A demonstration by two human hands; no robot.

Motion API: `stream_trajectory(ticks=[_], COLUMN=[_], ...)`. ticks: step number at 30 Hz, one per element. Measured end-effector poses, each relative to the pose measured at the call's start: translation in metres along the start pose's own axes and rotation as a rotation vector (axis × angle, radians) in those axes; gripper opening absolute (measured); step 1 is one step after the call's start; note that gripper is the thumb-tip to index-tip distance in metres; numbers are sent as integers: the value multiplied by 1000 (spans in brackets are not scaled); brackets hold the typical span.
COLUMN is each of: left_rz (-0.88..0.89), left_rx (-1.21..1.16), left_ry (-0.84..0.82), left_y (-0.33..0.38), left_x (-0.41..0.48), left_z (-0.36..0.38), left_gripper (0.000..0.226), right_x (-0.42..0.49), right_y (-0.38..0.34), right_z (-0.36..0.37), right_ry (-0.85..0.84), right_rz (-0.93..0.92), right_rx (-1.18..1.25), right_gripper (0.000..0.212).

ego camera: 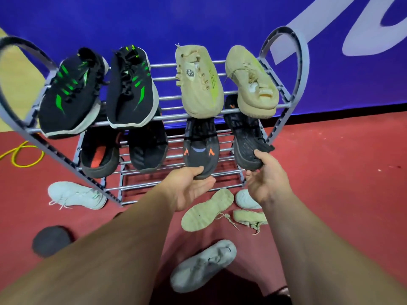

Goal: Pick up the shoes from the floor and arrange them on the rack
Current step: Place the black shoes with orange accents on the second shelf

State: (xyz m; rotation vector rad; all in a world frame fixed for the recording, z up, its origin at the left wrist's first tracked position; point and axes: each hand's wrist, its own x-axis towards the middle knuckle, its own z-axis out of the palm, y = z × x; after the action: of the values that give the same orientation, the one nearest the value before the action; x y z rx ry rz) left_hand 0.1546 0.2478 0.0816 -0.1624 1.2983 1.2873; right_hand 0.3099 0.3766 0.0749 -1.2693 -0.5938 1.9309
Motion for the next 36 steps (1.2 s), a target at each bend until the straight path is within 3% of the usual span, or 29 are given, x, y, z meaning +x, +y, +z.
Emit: stream_trajectory(ticks=[2,4,7,13,18,23,28,36], left_rz=[-11,-60,-126,-99,-8,45,51,26], left_rx=[11,63,141,30,-115,-147,-146,-138], left_ry=[-13,-53,-116,-119,-132,-61,-55,-93], left_y=[0,1,5,6,8,4,5,3], left_x=[-2,-6,-10,-6,0,9,15,20], left_z=[1,1,-1,5,17,20,24,21], left_gripper=[34,36,35,30,37,37,35,35], right_x=[2,4,0,-6,-5,-5,0,-4], right_y=[-4,-3,9,2,5,5,7,11], right_z=[7,11,6,14,12,11,12,35], right_ry=[-55,-60,9,3,30,28,28,47], right_rz=[-34,-46,83,142,173,189,188,179], right_rx=[57,53,-19,-69,-70,-105,-103,-2], right_gripper=[62,54,48,32,49,45,65,35])
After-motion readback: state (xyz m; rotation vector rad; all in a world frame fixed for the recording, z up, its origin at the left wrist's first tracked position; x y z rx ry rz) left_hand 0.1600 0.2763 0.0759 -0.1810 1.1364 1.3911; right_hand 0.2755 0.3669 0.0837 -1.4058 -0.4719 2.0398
